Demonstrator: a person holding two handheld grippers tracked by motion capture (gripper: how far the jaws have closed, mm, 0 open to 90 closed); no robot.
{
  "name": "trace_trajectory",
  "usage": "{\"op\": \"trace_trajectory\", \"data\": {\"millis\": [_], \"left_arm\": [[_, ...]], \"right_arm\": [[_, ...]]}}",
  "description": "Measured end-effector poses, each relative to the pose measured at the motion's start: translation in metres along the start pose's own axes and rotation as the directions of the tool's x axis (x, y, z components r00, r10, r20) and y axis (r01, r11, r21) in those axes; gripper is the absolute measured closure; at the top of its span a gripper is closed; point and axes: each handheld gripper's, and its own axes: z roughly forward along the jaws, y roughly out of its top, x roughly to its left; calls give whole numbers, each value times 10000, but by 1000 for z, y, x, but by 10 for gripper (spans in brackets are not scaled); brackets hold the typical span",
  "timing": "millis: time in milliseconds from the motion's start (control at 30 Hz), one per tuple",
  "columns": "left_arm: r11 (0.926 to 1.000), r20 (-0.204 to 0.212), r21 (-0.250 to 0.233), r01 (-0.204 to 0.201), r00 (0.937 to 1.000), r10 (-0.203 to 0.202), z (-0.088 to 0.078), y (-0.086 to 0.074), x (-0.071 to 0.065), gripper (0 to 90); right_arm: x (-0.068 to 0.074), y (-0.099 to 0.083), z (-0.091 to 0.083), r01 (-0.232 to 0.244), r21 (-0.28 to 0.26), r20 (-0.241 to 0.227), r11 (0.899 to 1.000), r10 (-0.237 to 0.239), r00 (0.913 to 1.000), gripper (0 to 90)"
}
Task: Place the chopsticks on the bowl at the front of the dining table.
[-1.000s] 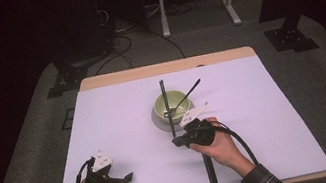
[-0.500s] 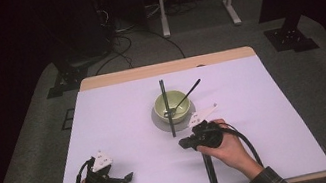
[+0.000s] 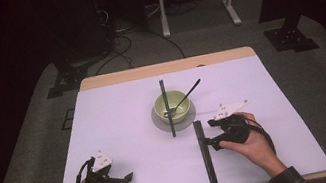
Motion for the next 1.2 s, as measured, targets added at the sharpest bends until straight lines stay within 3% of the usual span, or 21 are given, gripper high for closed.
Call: {"op": "trace_trajectory", "data": {"millis": [33,333,567,1200], "left_arm": [[10000,3,3,2,10000,-2,0,0,0,0],[10000,4,4,4,10000,-4,0,0,0,0],[10000,0,-2,27,10000,-27,0,0,0,0],[10000,7,-3,30,10000,-30,0,0,0,0]], "right_arm": [[-2,-2,-2,49,129,35,9999,-49,10000,180],[-18,-21,-25,-403,-84,926,9992,409,9949,179],[-28,-41,-39,-597,182,1062,9980,575,9927,179],[-53,-102,-76,-1467,714,2096,9866,1289,9693,173]]}}
